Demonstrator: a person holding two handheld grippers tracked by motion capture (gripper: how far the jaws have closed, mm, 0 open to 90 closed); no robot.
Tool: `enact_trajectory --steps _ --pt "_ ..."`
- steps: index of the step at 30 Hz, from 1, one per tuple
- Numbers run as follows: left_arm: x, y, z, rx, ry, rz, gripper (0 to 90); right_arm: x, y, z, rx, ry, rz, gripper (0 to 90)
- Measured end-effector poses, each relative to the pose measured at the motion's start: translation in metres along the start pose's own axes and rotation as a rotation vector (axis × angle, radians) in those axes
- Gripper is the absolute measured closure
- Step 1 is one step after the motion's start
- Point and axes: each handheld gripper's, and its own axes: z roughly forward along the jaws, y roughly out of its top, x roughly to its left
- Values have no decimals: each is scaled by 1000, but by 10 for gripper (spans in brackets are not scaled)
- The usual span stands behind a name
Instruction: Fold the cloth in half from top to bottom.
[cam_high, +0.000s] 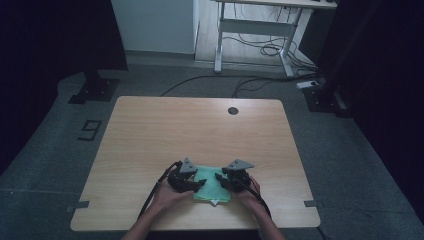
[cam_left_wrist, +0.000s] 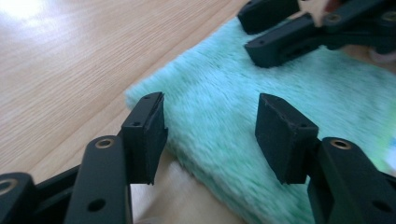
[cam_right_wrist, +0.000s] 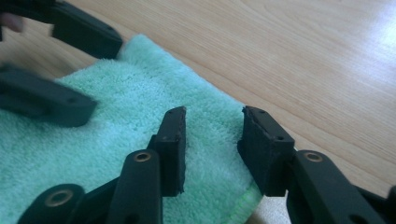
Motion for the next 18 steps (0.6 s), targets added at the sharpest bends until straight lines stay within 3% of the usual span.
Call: enact_trajectory --steps 3,5,7,8,12,18 --pt "-6 -3 -6 -6 -22 17 408 4 0 -8 -29 40 26 587" --pt "-11 -8 -8 14 -27 39 409 18 -5 -19 -31 76 -14 577" --pt "-12 -11 -7 23 -24 44 408 22 -8 -21 -25 86 -29 572" --pt "-12 -16 -6 30 -17 45 410 27 -14 -24 4 100 -46 551" --pt "-11 -21 -4 32 -18 28 413 27 -25 -29 18 131 -44 471" --pt "-11 -21 -2 32 -21 14 424 28 -28 -32 32 139 -52 428"
